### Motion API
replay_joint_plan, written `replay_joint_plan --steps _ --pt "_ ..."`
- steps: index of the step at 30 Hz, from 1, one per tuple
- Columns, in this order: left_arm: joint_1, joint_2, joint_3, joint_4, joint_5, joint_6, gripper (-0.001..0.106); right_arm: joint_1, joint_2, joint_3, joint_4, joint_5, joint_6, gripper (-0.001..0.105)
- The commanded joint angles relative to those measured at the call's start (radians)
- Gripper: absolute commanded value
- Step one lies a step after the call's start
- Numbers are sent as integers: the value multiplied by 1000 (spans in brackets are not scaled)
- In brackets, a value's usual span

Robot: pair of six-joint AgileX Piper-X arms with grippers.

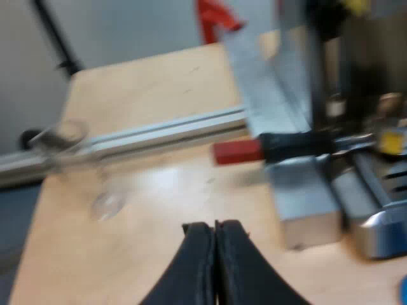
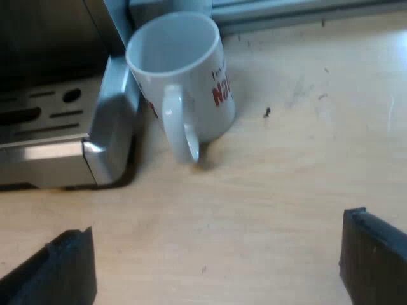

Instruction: Put the handle in the coffee machine

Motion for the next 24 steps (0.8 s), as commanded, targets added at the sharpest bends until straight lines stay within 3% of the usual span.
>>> replay_joint_plan --steps 1,7,19,24 --pt "-5 -141 0 26 -61 -36 0 0 -45 27 -7 -6 19 78" --pt "-10 -140 0 26 -11 -76 0 0 -45 41 -30 -52 18 78" --pt "-29 -140 0 26 -11 -76 0 0 -45 41 -30 -52 18 78" --pt "-29 -140 0 26 -53 -74 0 0 -45 41 -30 -52 18 78"
